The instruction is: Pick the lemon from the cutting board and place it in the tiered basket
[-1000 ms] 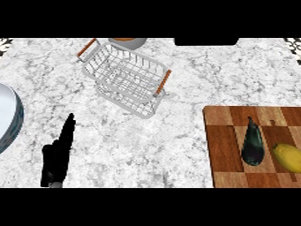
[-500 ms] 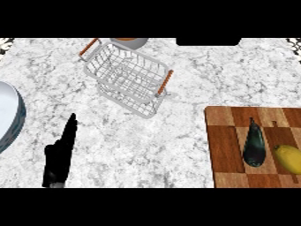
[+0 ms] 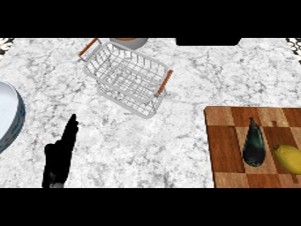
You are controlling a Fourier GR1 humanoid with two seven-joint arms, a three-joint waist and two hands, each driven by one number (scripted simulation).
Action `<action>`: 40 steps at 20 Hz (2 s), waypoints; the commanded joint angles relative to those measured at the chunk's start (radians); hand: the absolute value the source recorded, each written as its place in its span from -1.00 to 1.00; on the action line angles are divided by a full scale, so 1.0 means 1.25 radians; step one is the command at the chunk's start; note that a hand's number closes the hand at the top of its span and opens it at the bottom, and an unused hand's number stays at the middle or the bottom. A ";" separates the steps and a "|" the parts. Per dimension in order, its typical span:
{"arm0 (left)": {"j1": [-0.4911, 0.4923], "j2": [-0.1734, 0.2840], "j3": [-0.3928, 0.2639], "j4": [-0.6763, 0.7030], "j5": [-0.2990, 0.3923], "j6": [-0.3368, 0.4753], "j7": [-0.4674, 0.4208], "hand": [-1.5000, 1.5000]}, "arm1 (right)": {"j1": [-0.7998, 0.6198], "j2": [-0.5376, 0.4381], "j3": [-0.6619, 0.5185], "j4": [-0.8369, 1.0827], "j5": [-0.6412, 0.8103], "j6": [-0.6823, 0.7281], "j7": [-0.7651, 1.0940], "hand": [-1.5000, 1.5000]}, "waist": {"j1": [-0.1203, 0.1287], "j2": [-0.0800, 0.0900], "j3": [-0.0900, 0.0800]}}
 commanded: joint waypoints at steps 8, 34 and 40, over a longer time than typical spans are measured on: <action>-0.006 -0.009 0.040 0.053 -0.002 -0.025 -0.026 0.00 | -0.035 0.040 0.024 0.047 0.099 0.131 0.071 -1.00 | -0.003 0.002 -0.002; -0.028 -0.024 0.083 0.004 -0.039 -0.074 0.046 0.00 | -0.126 0.177 -0.001 0.337 0.298 0.146 -0.100 -1.00 | 0.000 0.003 -0.001; -0.006 -0.056 0.083 0.048 -0.059 -0.068 -0.033 0.00 | -0.090 0.190 -0.032 0.250 0.305 0.160 -0.122 1.00 | -0.003 0.002 -0.002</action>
